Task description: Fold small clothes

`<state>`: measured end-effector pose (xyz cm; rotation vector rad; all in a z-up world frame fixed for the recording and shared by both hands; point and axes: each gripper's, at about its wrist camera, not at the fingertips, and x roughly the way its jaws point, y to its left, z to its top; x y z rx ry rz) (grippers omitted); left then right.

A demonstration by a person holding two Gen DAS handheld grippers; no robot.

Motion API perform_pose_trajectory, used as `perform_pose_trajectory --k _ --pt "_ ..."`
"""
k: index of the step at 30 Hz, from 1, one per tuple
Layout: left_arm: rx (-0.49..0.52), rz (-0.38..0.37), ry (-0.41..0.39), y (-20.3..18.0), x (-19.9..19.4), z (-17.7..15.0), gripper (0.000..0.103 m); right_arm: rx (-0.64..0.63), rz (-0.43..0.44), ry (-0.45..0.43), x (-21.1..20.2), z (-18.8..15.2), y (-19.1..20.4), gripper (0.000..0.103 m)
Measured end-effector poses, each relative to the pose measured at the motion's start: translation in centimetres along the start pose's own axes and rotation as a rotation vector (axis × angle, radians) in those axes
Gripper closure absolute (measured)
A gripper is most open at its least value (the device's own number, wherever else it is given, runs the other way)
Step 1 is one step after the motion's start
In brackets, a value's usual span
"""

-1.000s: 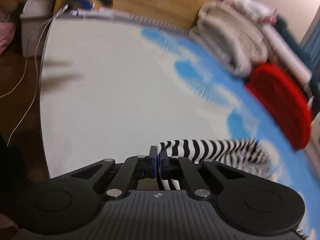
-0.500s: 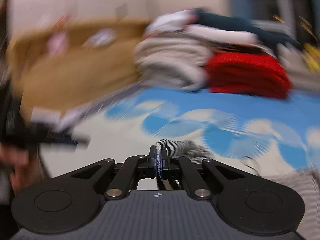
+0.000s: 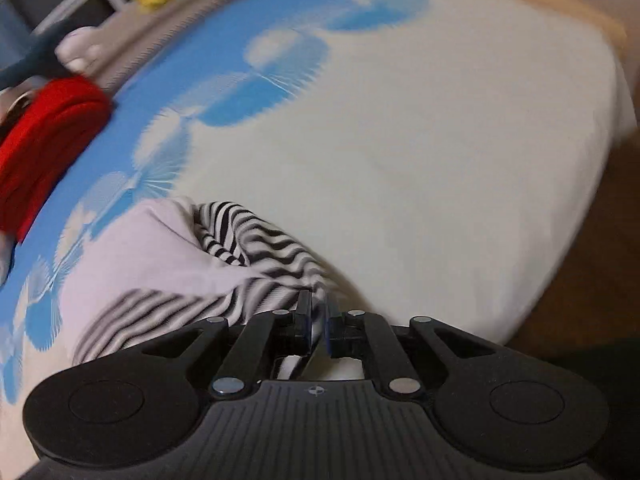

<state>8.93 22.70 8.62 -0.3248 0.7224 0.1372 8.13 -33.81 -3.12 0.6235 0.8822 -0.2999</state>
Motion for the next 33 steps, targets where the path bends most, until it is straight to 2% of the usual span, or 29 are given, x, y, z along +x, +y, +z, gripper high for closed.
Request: perform_pose_trajectory --k 1,4,7,8,11,13,15,18,19,21,23,25,27,28,29,30,31,33 --pt "0.025 -0.012 0.005 -1.2 0.5 -0.1 0.052 -0.023 0.032 -0.027 -0.6 0.7 -0.1 0.094" --pt "0.110 -0.039 0.016 -4.7 1.7 -0.5 0.051 -0.123 0.186 -0.054 -1.4 3.0 0.8 0.077" --pt "0.178 -0.058 0.039 -7.7 3.1 -1.2 0.051 -0.255 0.324 -0.013 -0.7 5.2 2.5 0.076" --pt "0.190 -0.062 0.047 -8.4 3.4 -1.4 0.051 -0.312 0.364 0.006 -0.1 6.0 3.6 0.071" --pt "0.193 -0.072 0.074 -10.1 4.6 -1.9 0.050 -0.418 0.430 0.084 2.9 7.8 6.8 0.055" --pt "0.169 -0.081 0.093 -11.0 5.1 -2.2 0.050 -0.433 0.456 0.132 5.2 8.5 8.2 0.054" --pt "0.139 -0.094 0.118 -12.0 5.8 -2.6 0.050 -0.363 0.491 0.172 7.9 9.4 8.9 0.054" --pt "0.115 -0.117 0.157 -13.9 6.6 -3.4 0.046 -0.168 0.561 0.263 12.4 10.5 9.0 0.053" --pt "0.114 -0.131 0.171 -14.5 6.9 -3.7 0.045 -0.126 0.556 0.301 13.9 10.4 9.0 0.053" --pt "0.117 -0.174 0.206 -16.1 7.5 -4.4 0.034 -0.085 0.540 0.336 15.6 10.1 9.6 0.052" --pt "0.131 -0.223 0.248 -17.9 8.1 -5.2 0.018 -0.057 0.530 0.352 17.1 10.1 10.1 0.052" --pt "0.162 -0.241 0.288 -19.6 8.9 -6.2 0.015 -0.003 0.536 0.375 18.3 10.2 10.2 0.052" --pt "0.166 -0.239 0.317 -20.9 9.7 -7.0 0.014 0.034 0.570 0.389 18.7 10.5 10.0 0.054" --pt "0.149 -0.228 0.326 -21.2 10.1 -7.3 0.014 0.050 0.594 0.388 18.7 10.7 9.9 0.061" --pt "0.119 -0.215 0.339 -21.3 10.6 -7.6 0.014 0.065 0.627 0.379 18.3 11.1 9.9 0.081" --pt "0.086 -0.209 0.358 -21.3 11.1 -7.8 0.014 0.079 0.668 0.353 17.7 11.6 9.9 0.094" --pt "0.055 -0.207 0.385 -21.3 11.7 -8.1 0.014 0.088 0.723 0.310 16.5 12.3 9.8 0.099" --pt "0.025 -0.235 0.425 -21.4 12.4 -8.7 0.012 0.070 0.890 0.180 13.0 14.2 9.6 0.101"
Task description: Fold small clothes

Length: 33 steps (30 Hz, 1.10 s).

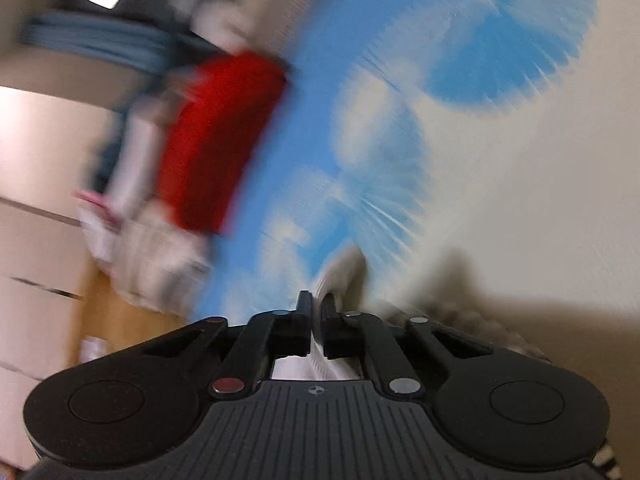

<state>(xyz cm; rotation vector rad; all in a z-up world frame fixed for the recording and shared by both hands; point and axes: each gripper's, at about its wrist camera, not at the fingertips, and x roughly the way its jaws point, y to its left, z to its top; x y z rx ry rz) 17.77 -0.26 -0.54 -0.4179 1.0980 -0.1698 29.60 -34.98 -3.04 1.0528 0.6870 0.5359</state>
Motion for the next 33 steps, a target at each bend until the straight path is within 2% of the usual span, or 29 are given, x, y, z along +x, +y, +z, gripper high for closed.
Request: perform_pose_trajectory --k 1,2,3,5,6,7,8,10,12,14,15,18,22,24,25,27,28,31,33 --pt "0.014 -0.022 0.009 -0.2 0.3 -0.1 0.010 -0.049 0.046 -0.036 -1.0 0.3 1.0 0.101" --pt "0.046 -0.014 0.014 -0.4 0.5 -0.2 0.010 -0.089 0.020 -0.055 -1.3 0.5 1.3 0.101" --pt "0.103 0.028 0.025 -0.7 0.9 -0.4 0.010 -0.132 -0.088 -0.054 -1.2 0.7 1.1 0.101" --pt "0.205 0.122 0.078 -0.8 2.0 -1.0 0.007 -0.218 -0.418 0.042 0.7 0.3 -0.8 0.101" --pt "0.222 0.137 0.103 -0.6 2.4 -1.3 0.006 -0.214 -0.523 0.098 1.5 -0.2 -2.2 0.101" --pt "0.221 0.140 0.115 -0.3 2.5 -1.4 0.006 -0.183 -0.571 0.136 1.9 -0.6 -3.3 0.100" --pt "0.221 0.141 0.111 -0.1 2.4 -1.4 0.006 -0.176 -0.580 0.139 1.8 -0.6 -3.5 0.100" --pt "0.223 0.151 0.097 0.5 1.9 -1.3 0.006 -0.225 -0.567 0.081 0.4 -0.5 -2.2 0.096" --pt "0.194 0.135 0.093 1.0 1.4 -1.2 0.006 -0.238 -0.479 0.056 -1.4 -0.3 -1.3 0.088" --pt "0.172 0.119 0.079 1.3 0.9 -1.1 0.006 -0.240 -0.398 0.084 -3.2 -0.8 -0.8 0.057" --pt "0.163 0.116 0.069 1.3 0.6 -1.1 0.006 -0.249 -0.382 0.118 -3.6 -1.3 -0.8 0.055" --pt "0.120 0.098 0.047 1.2 0.3 -0.7 0.007 -0.330 -0.356 0.292 -4.2 -3.4 -0.8 0.054" --pt "0.049 0.056 0.027 1.0 -0.1 -0.7 0.007 -0.463 -0.411 0.473 -4.2 -6.9 -0.7 0.051" --pt "0.034 0.047 0.022 0.8 -0.1 -0.7 0.007 -0.548 -0.454 0.526 -4.6 -8.4 -0.6 0.051" --pt "0.029 0.044 0.021 0.6 -0.2 -0.7 0.007 -0.579 -0.468 0.542 -5.2 -8.9 -0.4 0.055" --pt "0.014 0.036 0.022 0.5 0.0 -0.7 0.007 -0.572 -0.473 0.565 -6.3 -9.2 -0.4 0.093" --pt "0.006 0.033 0.022 0.5 0.0 -0.7 0.007 -0.560 -0.462 0.562 -7.2 -9.0 -0.2 0.099" --pt "-0.012 0.019 0.024 0.5 0.1 -0.7 0.007 -0.603 -0.393 0.478 -10.1 -8.2 1.8 0.100" --pt "-0.012 0.004 0.019 0.3 -0.1 -0.6 0.007 -0.550 -0.328 0.395 -11.9 -6.9 2.7 0.100"
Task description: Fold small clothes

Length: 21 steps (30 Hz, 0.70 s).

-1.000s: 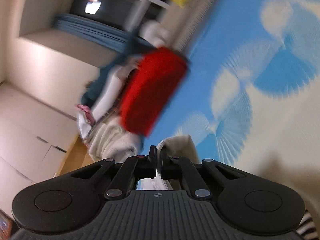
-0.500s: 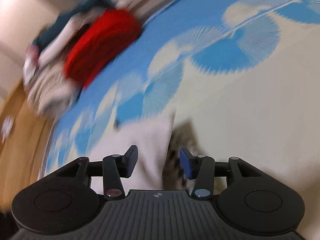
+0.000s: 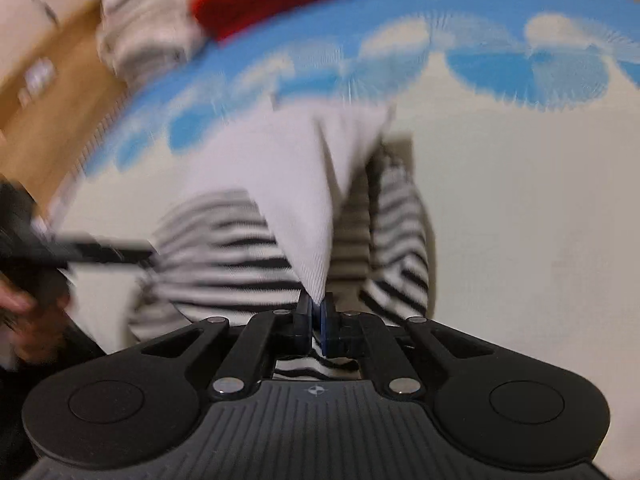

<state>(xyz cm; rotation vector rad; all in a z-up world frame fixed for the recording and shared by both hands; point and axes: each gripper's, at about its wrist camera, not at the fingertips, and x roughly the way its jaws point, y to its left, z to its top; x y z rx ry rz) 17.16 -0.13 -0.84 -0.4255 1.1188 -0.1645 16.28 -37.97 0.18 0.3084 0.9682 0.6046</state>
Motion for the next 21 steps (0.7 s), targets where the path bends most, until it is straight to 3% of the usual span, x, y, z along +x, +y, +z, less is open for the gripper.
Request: perform_pose_trajectory --k 2,4,8,11,15,17,19,21 --pt "0.011 -0.014 0.007 -0.1 0.1 0.0 0.007 0.033 0.047 -0.034 -1.8 0.0 -0.5 0.100" --pt "0.051 0.010 0.034 -0.4 0.6 -0.2 0.007 0.030 -0.008 0.044 -1.0 -0.6 -1.1 0.100" --pt "0.213 0.140 0.135 -1.4 3.0 -1.5 0.006 -0.051 -0.164 0.281 3.5 -2.6 -1.4 0.101" --pt "0.254 0.143 0.134 -1.6 2.8 -1.5 0.006 -0.070 -0.204 0.335 5.1 -2.8 -1.1 0.100" --pt "0.242 0.127 0.234 -0.8 3.0 -1.7 0.006 -0.167 -0.248 0.395 6.5 -2.8 0.4 0.100" --pt "0.295 0.147 0.242 -1.0 2.7 -1.9 0.005 -0.204 -0.279 0.407 6.5 -2.4 1.0 0.099" --pt "0.311 0.131 0.196 -1.0 1.5 -1.5 0.006 -0.226 -0.315 0.383 5.8 -1.7 1.6 0.099" --pt "0.255 0.095 0.120 -0.1 0.0 -0.5 0.006 -0.253 -0.352 0.280 4.2 -0.5 2.6 0.099"
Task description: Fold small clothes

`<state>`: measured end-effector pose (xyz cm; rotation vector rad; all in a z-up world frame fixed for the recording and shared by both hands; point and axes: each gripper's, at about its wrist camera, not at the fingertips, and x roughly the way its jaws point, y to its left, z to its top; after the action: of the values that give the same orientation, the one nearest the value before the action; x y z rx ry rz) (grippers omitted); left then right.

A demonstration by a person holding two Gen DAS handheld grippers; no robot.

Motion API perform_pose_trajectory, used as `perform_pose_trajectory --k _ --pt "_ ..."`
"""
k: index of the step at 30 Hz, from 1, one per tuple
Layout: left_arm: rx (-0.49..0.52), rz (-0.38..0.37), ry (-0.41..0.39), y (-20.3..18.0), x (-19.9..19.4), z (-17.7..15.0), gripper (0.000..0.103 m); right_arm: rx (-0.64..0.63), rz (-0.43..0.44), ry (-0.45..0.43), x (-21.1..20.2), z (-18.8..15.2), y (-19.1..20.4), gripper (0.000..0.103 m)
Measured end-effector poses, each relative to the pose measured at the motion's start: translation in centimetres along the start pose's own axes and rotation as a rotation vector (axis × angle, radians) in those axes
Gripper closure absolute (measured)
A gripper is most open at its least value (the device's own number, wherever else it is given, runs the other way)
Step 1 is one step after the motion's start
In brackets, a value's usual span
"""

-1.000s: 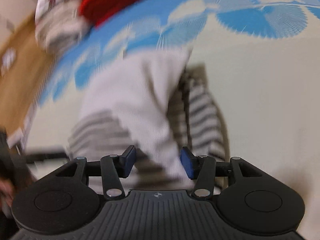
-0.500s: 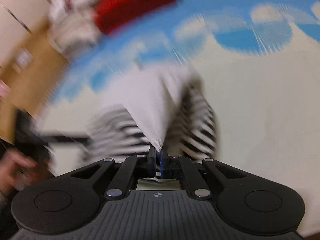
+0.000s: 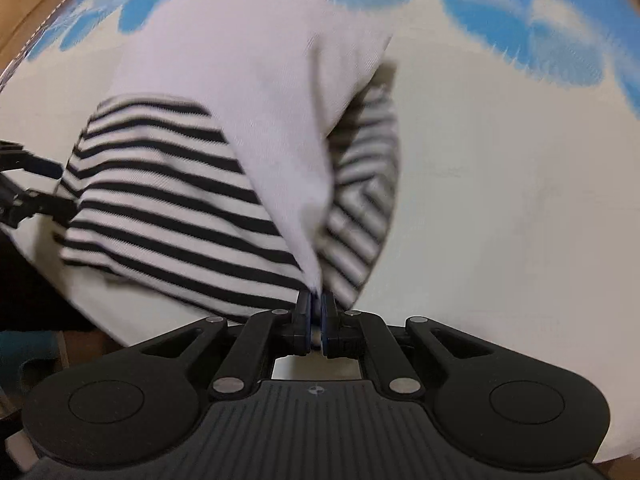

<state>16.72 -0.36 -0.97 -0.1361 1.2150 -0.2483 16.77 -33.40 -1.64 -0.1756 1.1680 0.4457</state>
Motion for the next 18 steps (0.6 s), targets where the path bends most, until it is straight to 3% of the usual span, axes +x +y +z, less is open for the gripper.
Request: perform_pose_trajectory --k 1,3,5,7,9,12,13,14,18 --pt "-0.045 -0.019 -0.037 0.9 -0.6 0.4 0.006 0.018 -0.002 -0.057 -0.9 0.4 -0.1 0.097" --pt "-0.154 -0.042 -0.087 2.9 -1.3 1.2 0.006 0.109 0.040 -0.184 -2.7 1.5 -1.1 0.081" --pt "-0.261 -0.062 -0.111 4.4 -1.2 2.1 0.006 0.220 0.094 -0.270 -2.9 2.8 -2.0 0.053" --pt "-0.334 -0.110 -0.119 4.9 -0.9 2.6 0.006 0.316 0.152 -0.287 -1.6 4.2 -2.4 0.051" --pt "-0.396 -0.156 -0.124 5.3 -0.5 3.1 0.006 0.398 0.169 -0.241 0.7 5.3 -3.0 0.051" --pt "-0.451 -0.183 -0.099 5.4 0.9 3.8 0.006 0.470 0.166 -0.157 3.6 5.8 -3.2 0.053" --pt "-0.464 -0.181 -0.082 5.2 1.5 4.2 0.006 0.484 0.197 -0.144 4.2 5.9 -3.0 0.069" --pt "-0.480 -0.177 -0.061 5.2 2.3 4.4 0.006 0.492 0.241 -0.149 4.5 6.1 -3.1 0.099" --pt "-0.501 -0.194 -0.026 5.2 4.6 5.2 0.006 0.520 0.207 -0.217 3.3 6.0 -4.0 0.100"
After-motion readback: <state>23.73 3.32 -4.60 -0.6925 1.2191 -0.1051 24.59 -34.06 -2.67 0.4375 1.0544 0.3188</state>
